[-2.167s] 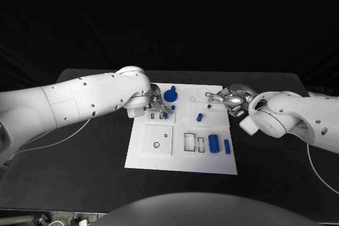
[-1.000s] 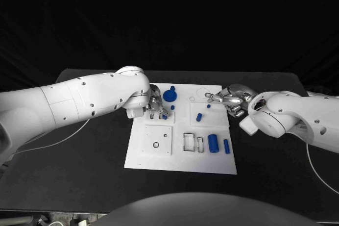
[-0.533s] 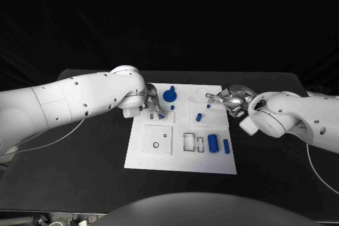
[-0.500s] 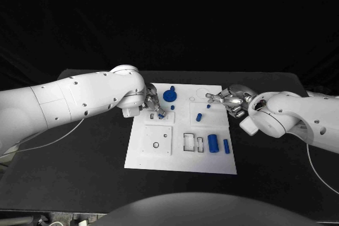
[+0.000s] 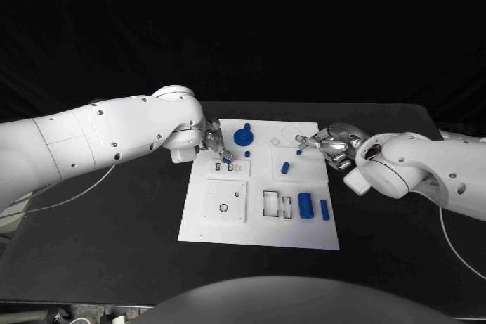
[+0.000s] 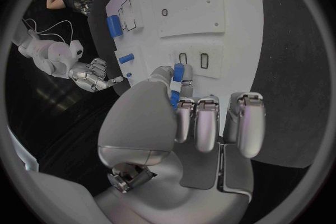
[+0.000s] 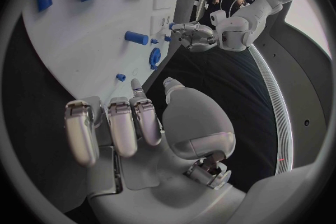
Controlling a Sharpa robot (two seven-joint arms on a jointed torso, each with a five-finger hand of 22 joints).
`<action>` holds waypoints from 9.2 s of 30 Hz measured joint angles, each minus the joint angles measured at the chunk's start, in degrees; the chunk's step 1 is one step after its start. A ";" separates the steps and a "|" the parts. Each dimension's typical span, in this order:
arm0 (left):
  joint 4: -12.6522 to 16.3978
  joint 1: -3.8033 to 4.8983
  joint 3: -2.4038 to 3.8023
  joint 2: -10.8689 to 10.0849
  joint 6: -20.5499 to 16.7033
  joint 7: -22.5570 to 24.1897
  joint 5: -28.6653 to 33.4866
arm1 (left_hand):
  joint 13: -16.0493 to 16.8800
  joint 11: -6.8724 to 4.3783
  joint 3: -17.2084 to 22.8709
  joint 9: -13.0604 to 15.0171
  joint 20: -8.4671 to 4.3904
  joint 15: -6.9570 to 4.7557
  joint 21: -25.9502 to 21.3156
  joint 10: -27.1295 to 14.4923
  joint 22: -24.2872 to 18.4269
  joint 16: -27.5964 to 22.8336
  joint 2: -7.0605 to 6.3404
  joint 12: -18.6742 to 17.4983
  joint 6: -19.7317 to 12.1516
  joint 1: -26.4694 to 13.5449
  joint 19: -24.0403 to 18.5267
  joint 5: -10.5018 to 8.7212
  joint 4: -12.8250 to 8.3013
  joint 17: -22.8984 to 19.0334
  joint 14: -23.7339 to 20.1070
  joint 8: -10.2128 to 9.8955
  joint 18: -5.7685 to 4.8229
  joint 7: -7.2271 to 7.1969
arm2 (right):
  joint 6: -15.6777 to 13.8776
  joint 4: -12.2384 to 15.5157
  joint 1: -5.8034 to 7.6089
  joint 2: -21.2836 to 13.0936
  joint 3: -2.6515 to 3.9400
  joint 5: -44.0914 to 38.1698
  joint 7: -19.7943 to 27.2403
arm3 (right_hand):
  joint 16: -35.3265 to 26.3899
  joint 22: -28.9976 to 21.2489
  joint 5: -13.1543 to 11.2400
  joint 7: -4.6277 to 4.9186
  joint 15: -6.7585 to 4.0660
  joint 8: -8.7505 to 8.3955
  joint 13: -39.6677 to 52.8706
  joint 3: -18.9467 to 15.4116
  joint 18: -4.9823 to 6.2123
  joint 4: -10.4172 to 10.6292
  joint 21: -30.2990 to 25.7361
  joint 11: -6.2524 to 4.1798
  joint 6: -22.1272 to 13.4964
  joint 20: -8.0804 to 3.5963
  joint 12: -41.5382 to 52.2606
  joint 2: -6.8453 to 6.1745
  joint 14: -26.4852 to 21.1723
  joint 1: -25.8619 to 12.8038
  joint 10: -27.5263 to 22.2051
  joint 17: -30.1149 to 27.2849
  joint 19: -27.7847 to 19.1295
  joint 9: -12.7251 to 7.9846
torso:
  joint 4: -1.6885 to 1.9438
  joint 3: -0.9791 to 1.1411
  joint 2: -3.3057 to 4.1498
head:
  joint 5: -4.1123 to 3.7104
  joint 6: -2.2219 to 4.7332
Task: Assemble the parts on the task board
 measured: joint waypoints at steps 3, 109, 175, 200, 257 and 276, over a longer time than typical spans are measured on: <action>-0.59 0.02 0.02 0.26 0.56 -0.41 -0.03 | 0.00 0.00 0.00 0.08 0.00 0.00 0.00 0.00 0.00 0.00 0.00 0.00 0.00 0.00 0.00 0.00 0.00 0.00 0.00 0.14 0.00 0.00 | 0.01 -0.03 -0.05 0.03 0.00 -0.01 -0.01 | 0.00 0.00 0.00 0.00 0.00 0.00 0.00 0.00 0.00 0.00 0.00 0.00 0.00 0.00 0.00 0.00 0.00 0.00 0.00 0.00 0.00 0.00 | 0.00 0.00 0.02 | -0.01 0.00; -5.96 -0.38 -0.71 4.61 7.01 -1.38 1.60 | 0.00 0.01 0.63 1.17 0.00 -0.19 0.00 0.00 -0.02 0.00 0.98 0.00 0.31 -1.30 0.00 -4.22 0.63 0.00 0.19 -0.59 0.00 0.09 | 0.05 0.09 -0.14 0.23 0.00 -0.06 -0.08 | 0.00 -0.01 0.00 0.00 0.00 0.00 0.00 -0.24 0.00 0.24 0.00 0.00 0.00 0.00 0.00 0.30 0.00 0.30 0.00 0.00 0.00 0.00 | 0.03 -0.03 0.02 | -0.15 0.00; -7.23 -0.62 -0.76 5.46 6.76 -1.39 1.30 | 0.03 0.01 0.92 1.51 0.41 -0.19 0.00 0.00 0.01 0.00 1.27 0.00 0.09 -1.62 0.00 -5.40 0.64 0.02 0.19 -1.03 0.00 0.31 | -0.03 0.34 -0.14 0.24 0.00 -0.09 -0.07 | 0.00 0.00 0.00 0.00 0.00 -0.01 0.00 -0.65 0.00 0.31 0.00 0.00 0.00 0.00 0.00 0.30 0.00 0.30 0.00 0.02 0.00 0.03 | -0.01 0.02 -0.01 | 0.03 0.00; -7.43 -0.73 -0.81 5.58 7.49 -1.38 1.51 | 0.02 0.01 -1.84 2.02 0.41 -0.19 0.00 0.00 0.00 0.00 2.10 0.00 0.31 -7.47 0.00 -14.59 1.02 0.01 0.19 -2.36 0.00 0.49 | -0.13 0.34 -0.14 0.42 0.00 -0.06 -0.06 | 0.00 -0.01 0.00 0.00 0.00 -0.01 0.00 -0.65 0.00 0.31 0.00 0.00 0.00 0.00 0.00 0.30 0.00 0.30 0.00 0.01 0.00 0.02 | 0.03 0.03 0.02 | -0.03 0.00; -12.82 2.94 0.03 4.17 4.89 -0.95 -0.92 | 0.00 0.22 -7.67 4.75 0.41 0.02 0.00 0.21 -0.01 0.00 0.59 0.00 1.55 -18.25 0.00 -29.24 1.03 0.04 -0.01 -4.12 0.00 0.90 | -0.01 -0.27 -0.48 0.83 -0.01 0.12 -0.07 | 0.00 0.02 0.00 0.00 0.00 -0.01 0.00 -0.80 0.00 0.15 0.00 0.00 0.00 0.00 0.00 0.53 0.00 0.53 0.00 0.03 0.00 -0.01 | -0.04 0.04 0.03 | 0.80 0.09; -19.35 0.84 -0.41 6.89 7.61 -0.06 -0.65 | 0.00 0.22 -7.51 4.90 0.41 0.02 0.00 0.21 -0.01 0.00 0.82 0.00 1.75 -18.03 0.00 -29.24 1.19 0.02 -0.01 -4.12 0.01 0.69 | 0.00 0.08 -0.49 0.54 -0.01 0.15 -0.14 | 0.00 0.01 0.00 0.00 0.00 -0.01 0.00 -0.80 0.00 0.15 0.00 0.00 0.00 0.00 0.00 0.53 0.00 0.53 0.00 0.02 0.00 -0.01 | 0.05 0.02 0.08 | 0.43 0.02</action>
